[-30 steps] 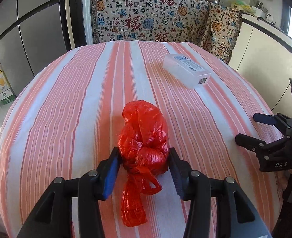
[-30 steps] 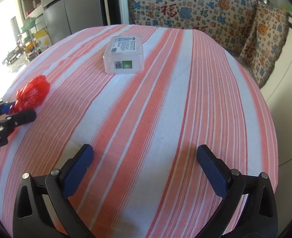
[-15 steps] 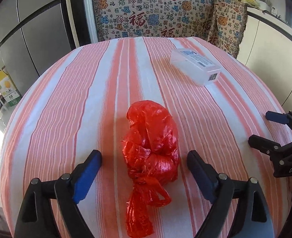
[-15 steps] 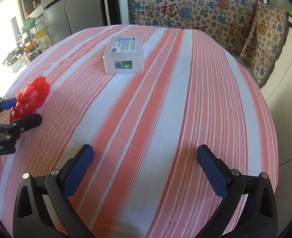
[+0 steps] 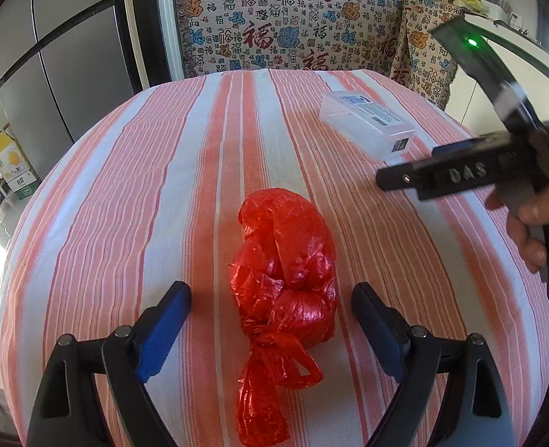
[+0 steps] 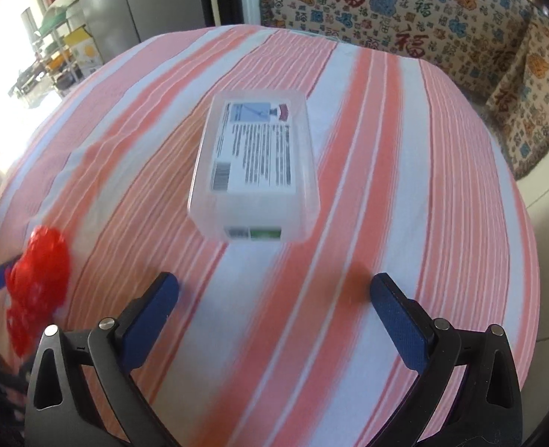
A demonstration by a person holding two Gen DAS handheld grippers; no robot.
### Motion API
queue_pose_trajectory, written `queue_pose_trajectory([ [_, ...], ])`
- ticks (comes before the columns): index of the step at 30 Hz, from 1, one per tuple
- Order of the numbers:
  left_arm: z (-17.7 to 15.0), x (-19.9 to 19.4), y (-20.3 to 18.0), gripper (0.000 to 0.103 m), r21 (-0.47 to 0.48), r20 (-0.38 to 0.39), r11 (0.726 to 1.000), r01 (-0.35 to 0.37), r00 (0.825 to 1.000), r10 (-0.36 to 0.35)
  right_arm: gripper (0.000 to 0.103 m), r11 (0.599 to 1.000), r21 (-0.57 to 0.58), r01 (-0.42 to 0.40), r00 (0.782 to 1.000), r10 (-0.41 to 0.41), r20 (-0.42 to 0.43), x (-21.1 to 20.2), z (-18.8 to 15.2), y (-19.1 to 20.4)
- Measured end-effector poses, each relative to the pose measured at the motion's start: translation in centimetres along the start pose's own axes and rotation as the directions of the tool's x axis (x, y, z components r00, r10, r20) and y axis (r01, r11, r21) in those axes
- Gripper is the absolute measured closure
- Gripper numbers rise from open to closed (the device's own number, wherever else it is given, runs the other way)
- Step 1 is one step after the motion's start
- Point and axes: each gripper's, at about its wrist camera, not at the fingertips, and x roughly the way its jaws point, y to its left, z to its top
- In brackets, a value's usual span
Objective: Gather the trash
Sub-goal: 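Grasp the red plastic bag with the left tool while the right tool grasps the clear box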
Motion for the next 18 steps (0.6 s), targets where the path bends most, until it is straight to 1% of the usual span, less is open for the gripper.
queue_pose_trajectory([
  [2,0.0,0.0,0.1,0.013,-0.001,0.000,1.000,0.001,1.000,-0.001,0.006,1.000,-0.003,0.020,1.000,-0.019,0.007,0.3,1.2,0.5],
  [4,0.1,0.1,0.0,0.013,-0.001,0.000,1.000,0.001,1.000,-0.001,0.016,1.000,0.002,0.027,0.999,-0.027,0.027,0.2,1.7,0.6],
  [5,0.1,0.1,0.0,0.013,-0.001,0.000,1.000,0.001,1.000,-0.001,0.020,1.000,0.015,0.018,0.999,-0.018,0.033,0.1,1.8,0.6],
  [6,0.1,0.1,0.1,0.013,-0.001,0.000,1.000,0.002,1.000,-0.002,0.035,1.000,0.030,-0.001,0.999,0.000,0.039,0.0,1.8,0.5],
  [7,0.1,0.1,0.1,0.013,-0.001,0.000,1.000,0.002,1.000,-0.002,0.040,0.999,0.043,-0.005,0.999,0.003,0.046,-0.3,1.7,0.5],
  [11,0.2,0.1,0.1,0.013,-0.001,0.000,1.000,0.002,1.000,-0.002,0.040,0.999,0.032,-0.007,0.999,0.006,0.044,-1.1,0.0,0.7],
  [18,0.2,0.2,0.1,0.013,-0.001,0.000,1.000,0.003,1.000,-0.003,0.040,1.000,-0.003,-0.013,0.999,0.014,0.050,-4.0,-6.1,0.6],
])
